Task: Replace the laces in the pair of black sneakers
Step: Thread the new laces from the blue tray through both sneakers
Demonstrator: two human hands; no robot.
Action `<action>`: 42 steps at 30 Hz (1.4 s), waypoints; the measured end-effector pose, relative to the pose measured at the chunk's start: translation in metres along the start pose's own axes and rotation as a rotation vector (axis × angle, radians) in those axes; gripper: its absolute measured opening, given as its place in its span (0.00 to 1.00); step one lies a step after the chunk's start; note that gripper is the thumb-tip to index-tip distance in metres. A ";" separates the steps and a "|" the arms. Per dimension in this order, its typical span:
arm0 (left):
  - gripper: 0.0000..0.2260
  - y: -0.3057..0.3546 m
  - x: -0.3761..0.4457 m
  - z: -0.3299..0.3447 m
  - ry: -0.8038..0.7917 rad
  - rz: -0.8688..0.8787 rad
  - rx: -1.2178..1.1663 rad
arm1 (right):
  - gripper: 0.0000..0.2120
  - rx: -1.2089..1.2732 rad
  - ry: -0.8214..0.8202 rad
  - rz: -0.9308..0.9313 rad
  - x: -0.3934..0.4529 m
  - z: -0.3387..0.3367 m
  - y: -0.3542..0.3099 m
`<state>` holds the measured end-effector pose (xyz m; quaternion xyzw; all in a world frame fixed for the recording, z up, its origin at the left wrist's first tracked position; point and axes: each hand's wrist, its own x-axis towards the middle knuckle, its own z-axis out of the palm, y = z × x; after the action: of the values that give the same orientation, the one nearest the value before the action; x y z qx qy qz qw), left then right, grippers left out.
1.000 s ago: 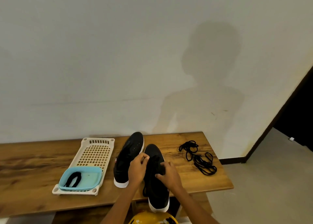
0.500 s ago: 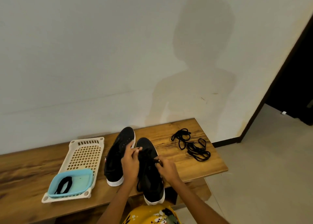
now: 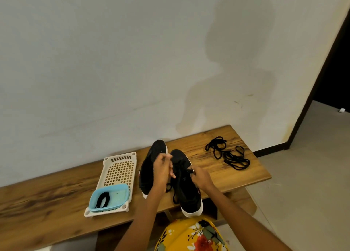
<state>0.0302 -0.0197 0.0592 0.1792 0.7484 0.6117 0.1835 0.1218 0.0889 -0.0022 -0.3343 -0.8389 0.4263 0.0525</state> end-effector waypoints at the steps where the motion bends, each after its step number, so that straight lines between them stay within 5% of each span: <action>1: 0.06 -0.004 -0.001 0.004 -0.078 0.027 0.223 | 0.13 0.000 0.001 0.005 0.000 -0.001 -0.001; 4: 0.04 -0.020 0.000 0.015 -0.186 0.135 0.673 | 0.09 0.002 -0.004 0.007 0.000 -0.004 -0.001; 9: 0.06 -0.041 -0.004 0.034 -0.142 0.065 0.832 | 0.07 -0.009 -0.013 -0.017 0.005 -0.003 0.005; 42: 0.07 -0.061 -0.002 0.051 -0.033 -0.085 0.656 | 0.06 0.150 -0.009 -0.057 0.016 0.007 0.025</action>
<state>0.0545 0.0118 -0.0095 0.2074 0.9091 0.3269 0.1535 0.1200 0.1041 -0.0283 -0.3033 -0.8141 0.4878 0.0858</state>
